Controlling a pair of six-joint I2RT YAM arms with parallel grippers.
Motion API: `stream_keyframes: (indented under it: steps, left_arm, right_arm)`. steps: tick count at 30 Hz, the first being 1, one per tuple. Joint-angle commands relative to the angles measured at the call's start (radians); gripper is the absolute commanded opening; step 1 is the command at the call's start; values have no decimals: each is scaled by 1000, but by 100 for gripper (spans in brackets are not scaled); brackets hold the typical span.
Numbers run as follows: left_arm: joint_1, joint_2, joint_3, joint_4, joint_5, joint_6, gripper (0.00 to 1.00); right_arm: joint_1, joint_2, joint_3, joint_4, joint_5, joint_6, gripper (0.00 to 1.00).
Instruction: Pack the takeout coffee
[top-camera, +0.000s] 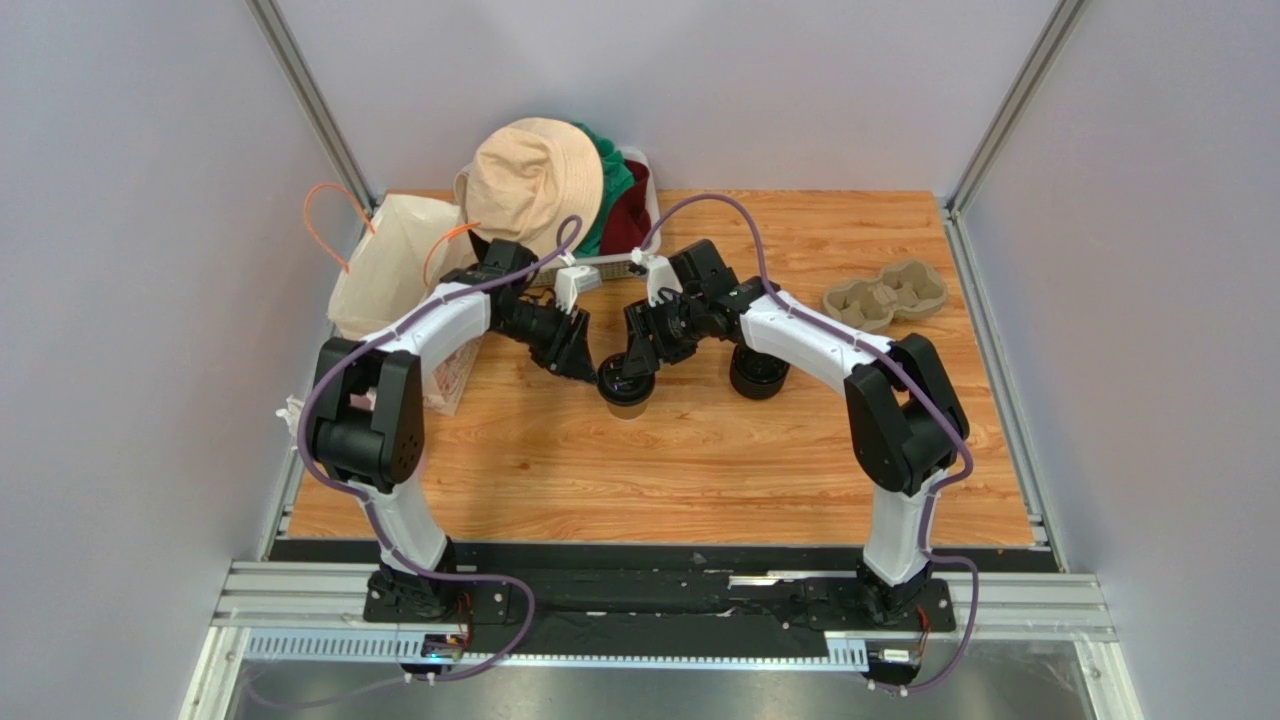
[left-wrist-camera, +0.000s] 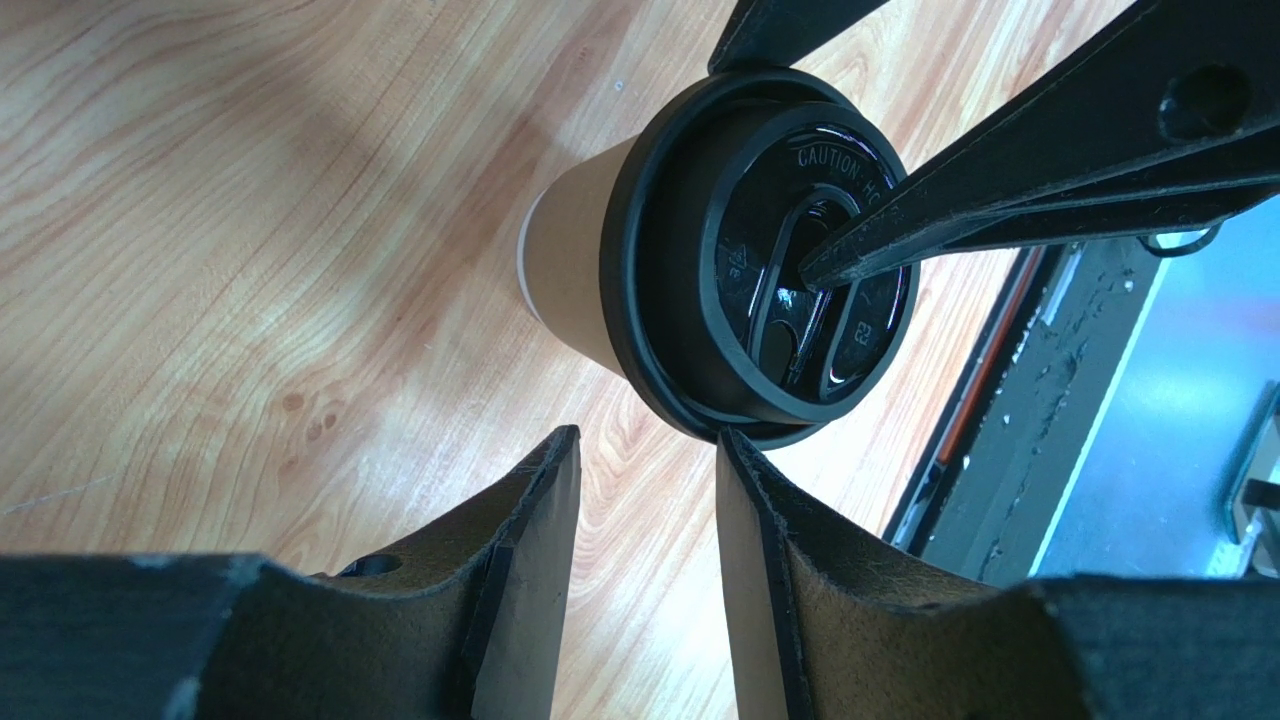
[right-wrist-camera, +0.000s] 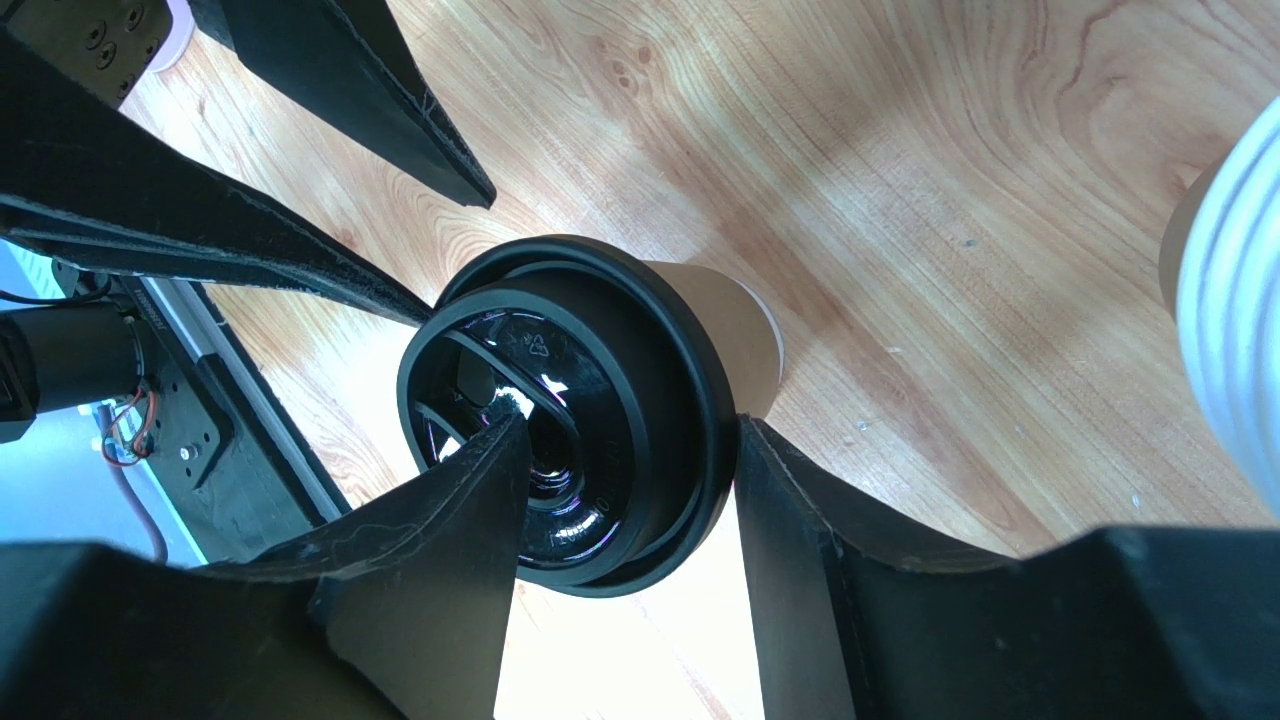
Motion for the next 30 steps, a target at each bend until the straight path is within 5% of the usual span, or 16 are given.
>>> stream_keyframes:
  steps: [1, 16, 30]
  left_arm:
    - [-1, 26, 32, 25, 17, -19, 47]
    - [-1, 30, 34, 13, 72, -14, 47]
    - [-61, 100, -6, -16, -170, 15, 37]
  right_arm:
    - [6, 19, -41, -85, 93, -51, 54]
    - [7, 21, -43, -78, 94, -49, 54]
    - [15, 19, -55, -93, 156, -65, 54]
